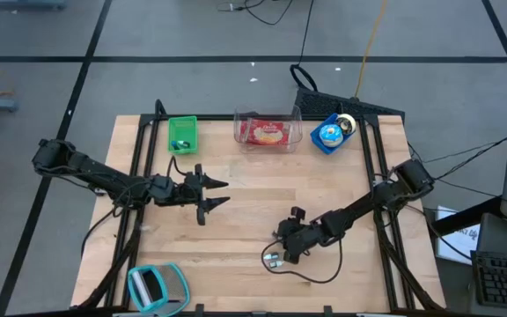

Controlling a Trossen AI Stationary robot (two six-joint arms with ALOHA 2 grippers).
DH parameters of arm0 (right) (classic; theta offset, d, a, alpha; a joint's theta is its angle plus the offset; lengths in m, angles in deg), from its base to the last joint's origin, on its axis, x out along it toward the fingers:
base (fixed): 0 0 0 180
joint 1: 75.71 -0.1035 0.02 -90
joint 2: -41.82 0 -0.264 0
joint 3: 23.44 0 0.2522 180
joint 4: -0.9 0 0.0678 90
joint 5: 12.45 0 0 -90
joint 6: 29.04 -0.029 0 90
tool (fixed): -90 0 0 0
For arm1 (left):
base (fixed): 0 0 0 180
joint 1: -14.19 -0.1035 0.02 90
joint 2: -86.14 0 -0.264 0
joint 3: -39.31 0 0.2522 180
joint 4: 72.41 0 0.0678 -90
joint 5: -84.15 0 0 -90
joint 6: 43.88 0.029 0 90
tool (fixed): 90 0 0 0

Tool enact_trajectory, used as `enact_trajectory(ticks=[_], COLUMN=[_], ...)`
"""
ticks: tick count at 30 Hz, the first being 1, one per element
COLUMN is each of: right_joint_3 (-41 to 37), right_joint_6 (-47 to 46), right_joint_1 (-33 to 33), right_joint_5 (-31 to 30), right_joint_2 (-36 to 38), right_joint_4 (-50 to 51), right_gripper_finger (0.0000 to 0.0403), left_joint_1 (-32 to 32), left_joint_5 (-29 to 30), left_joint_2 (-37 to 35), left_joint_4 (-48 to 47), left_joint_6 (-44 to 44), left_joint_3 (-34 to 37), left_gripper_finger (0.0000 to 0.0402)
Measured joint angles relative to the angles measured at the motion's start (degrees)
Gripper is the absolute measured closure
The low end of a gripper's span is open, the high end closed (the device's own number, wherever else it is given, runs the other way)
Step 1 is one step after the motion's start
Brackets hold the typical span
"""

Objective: Pick & Place Food Item
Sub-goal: Put the blue food coloring bottle into the green bin

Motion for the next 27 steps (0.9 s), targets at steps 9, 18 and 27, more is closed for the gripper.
enact_trajectory(ticks=[9,18,27], right_joint_3=[0.0,0.0,0.04], right_joint_6=[0.17,0.13,1.05], right_joint_1=[2.86,4.63,4.62], right_joint_5=[0.12,4.57,4.83], right_joint_2=[0.0,-0.02,-0.04], right_joint_4=[-1.46,-2.83,-0.44], right_gripper_finger=[0.0236,0.0246,0.0308], left_joint_1=[-0.01,-0.01,-0.01], left_joint_5=[0.0,0.02,0.02], left_joint_2=[0.0,0.0,0.0], left_joint_4=[-0.14,-0.2,-0.2], left_joint_6=[-0.24,-0.28,-0.28], left_joint_3=[0.0,0.0,0.0], left_gripper_finger=[0.0183,0.0183,0.0183])
